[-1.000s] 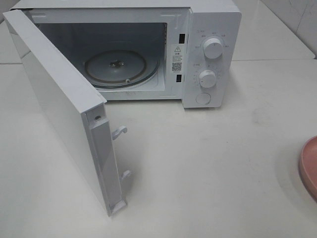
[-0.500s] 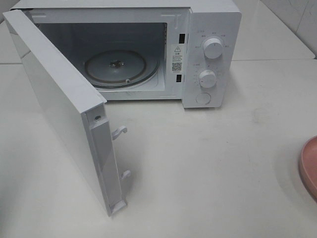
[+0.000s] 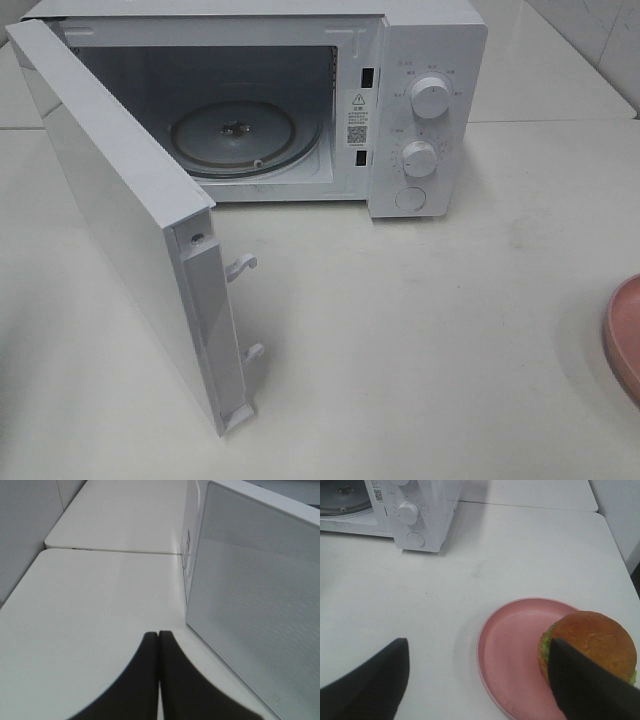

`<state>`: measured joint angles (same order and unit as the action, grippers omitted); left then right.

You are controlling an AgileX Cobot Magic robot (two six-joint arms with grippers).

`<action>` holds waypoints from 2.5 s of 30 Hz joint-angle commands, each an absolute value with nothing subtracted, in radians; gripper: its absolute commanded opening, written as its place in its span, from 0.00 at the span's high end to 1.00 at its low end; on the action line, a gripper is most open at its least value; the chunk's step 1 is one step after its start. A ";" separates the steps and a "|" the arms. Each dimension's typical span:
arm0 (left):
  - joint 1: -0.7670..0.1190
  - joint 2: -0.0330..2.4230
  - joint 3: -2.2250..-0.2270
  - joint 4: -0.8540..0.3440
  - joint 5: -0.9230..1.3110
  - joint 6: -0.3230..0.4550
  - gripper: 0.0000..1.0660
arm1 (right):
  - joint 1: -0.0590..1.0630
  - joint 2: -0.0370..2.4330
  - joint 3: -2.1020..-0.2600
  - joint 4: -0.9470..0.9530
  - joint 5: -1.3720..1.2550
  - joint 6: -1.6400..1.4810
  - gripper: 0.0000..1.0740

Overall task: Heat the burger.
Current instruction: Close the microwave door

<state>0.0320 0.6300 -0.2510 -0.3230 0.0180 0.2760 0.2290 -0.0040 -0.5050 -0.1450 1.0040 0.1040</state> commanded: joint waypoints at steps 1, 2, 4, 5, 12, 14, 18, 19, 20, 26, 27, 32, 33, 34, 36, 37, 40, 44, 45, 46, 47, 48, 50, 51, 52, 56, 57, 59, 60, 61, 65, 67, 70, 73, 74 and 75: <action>0.032 0.676 -0.244 -0.335 -0.093 0.281 1.00 | 0.222 -0.033 -0.498 -0.145 0.996 0.095 0.30; 0.032 0.676 -0.244 -0.335 -0.093 0.281 1.00 | 0.222 -0.033 -0.498 -0.145 0.996 0.095 0.30; 0.010 0.737 -0.244 -0.330 -0.177 0.281 1.00 | 0.222 -0.033 -0.498 -0.145 0.996 0.095 0.30; 0.010 0.737 -0.244 -0.330 -0.177 0.281 1.00 | 0.222 -0.033 -0.498 -0.145 0.996 0.095 0.30; -0.120 0.936 -0.244 -0.287 -0.397 0.246 1.00 | 0.222 -0.033 -0.498 -0.145 0.996 0.095 0.30; -0.144 0.981 -0.244 -0.255 -0.460 0.246 1.00 | 0.222 -0.033 -0.498 -0.145 0.996 0.095 0.30; -0.172 1.045 -0.244 -0.186 -0.544 0.217 1.00 | 0.222 -0.033 -0.498 -0.145 0.996 0.095 0.30; -0.175 1.086 -0.244 -0.149 -0.569 0.175 1.00 | 0.222 -0.033 -0.498 -0.145 0.996 0.095 0.30; -0.175 1.102 -0.244 -0.135 -0.574 0.152 1.00 | 0.222 -0.033 -0.498 -0.145 0.996 0.095 0.30; -0.175 1.183 -0.244 0.000 -0.656 0.000 1.00 | 0.222 -0.033 -0.498 -0.145 0.996 0.095 0.30; -0.175 1.205 -0.245 0.044 -0.677 -0.051 1.00 | 0.222 -0.033 -0.498 -0.145 0.996 0.095 0.30; -0.175 1.251 -0.253 0.143 -0.745 -0.127 1.00 | 0.222 -0.033 -0.498 -0.145 0.996 0.095 0.30; -0.175 1.261 -0.253 0.157 -0.768 -0.149 1.00 | 0.222 -0.033 -0.498 -0.145 0.996 0.095 0.30; -0.175 1.282 -0.254 0.179 -0.793 -0.186 1.00 | 0.222 -0.033 -0.498 -0.145 0.996 0.095 0.30; -0.175 1.295 -0.254 0.190 -0.805 -0.201 1.00 | 0.222 -0.033 -0.498 -0.145 0.996 0.095 0.30; -0.175 1.295 -0.254 0.190 -0.805 -0.201 1.00 | 0.222 -0.033 -0.498 -0.145 0.996 0.095 0.30; -0.175 1.342 -0.269 0.236 -0.840 -0.240 1.00 | 0.222 -0.033 -0.498 -0.145 0.996 0.095 0.30; -0.177 1.384 -0.300 0.260 -0.862 -0.270 1.00 | 0.222 -0.033 -0.498 -0.145 0.996 0.095 0.30; -0.177 1.384 -0.300 0.260 -0.862 -0.270 1.00 | 0.222 -0.033 -0.498 -0.145 0.996 0.095 0.30; -0.191 1.397 -0.312 0.260 -0.862 -0.275 1.00 | 0.222 -0.033 -0.498 -0.145 0.996 0.095 0.30; -0.218 1.410 -0.320 0.260 -0.862 -0.273 1.00 | 0.222 -0.033 -0.498 -0.145 0.996 0.095 0.30; -0.218 1.410 -0.320 0.260 -0.862 -0.273 1.00 | 0.222 -0.033 -0.498 -0.145 0.996 0.095 0.30; -0.263 1.437 -0.333 0.228 -0.862 -0.269 1.00 | 0.222 -0.033 -0.498 -0.145 0.996 0.095 0.30; -0.263 1.437 -0.333 0.228 -0.862 -0.269 1.00 | 0.222 -0.033 -0.498 -0.145 0.996 0.095 0.30; -0.277 1.446 -0.336 0.208 -0.865 -0.268 1.00 | 0.222 -0.033 -0.498 -0.145 0.996 0.095 0.30; -0.330 1.467 -0.352 0.172 -0.879 -0.262 1.00 | 0.222 -0.033 -0.498 -0.145 0.996 0.095 0.30; -0.347 1.473 -0.360 0.167 -0.877 -0.255 1.00 | 0.222 -0.033 -0.498 -0.145 0.996 0.095 0.30; -0.383 1.486 -0.376 0.142 -0.877 -0.222 1.00 | 0.222 -0.033 -0.498 -0.145 0.996 0.095 0.30; -0.415 1.501 -0.392 0.097 -0.877 -0.186 1.00 | 0.222 -0.033 -0.498 -0.145 0.996 0.095 0.30; -0.415 1.501 -0.392 0.097 -0.877 -0.186 1.00 | 0.222 -0.033 -0.498 -0.145 0.996 0.095 0.30; -0.482 1.533 -0.424 0.000 -0.877 -0.130 1.00 | 0.222 -0.033 -0.498 -0.145 0.996 0.096 0.30; -0.516 1.554 -0.446 -0.035 -0.877 -0.106 1.00 | 0.222 -0.033 -0.498 -0.145 0.996 0.096 0.30; -0.556 1.583 -0.480 -0.089 -0.877 -0.087 1.00 | 0.222 -0.033 -0.498 -0.145 0.996 0.096 0.30; -0.586 1.616 -0.518 -0.124 -0.877 -0.070 1.00 | 0.222 -0.033 -0.498 -0.145 0.996 0.096 0.30; -0.604 1.637 -0.543 -0.141 -0.876 -0.062 1.00 | 0.222 -0.033 -0.498 -0.145 0.996 0.096 0.30; -0.604 1.637 -0.543 -0.141 -0.876 -0.062 1.00 | 0.222 -0.033 -0.498 -0.145 0.996 0.096 0.30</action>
<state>-0.5960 1.6360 -0.5330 -0.1240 -0.8670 -0.0710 0.2290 -0.0040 -0.5050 -0.1450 1.0030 0.1040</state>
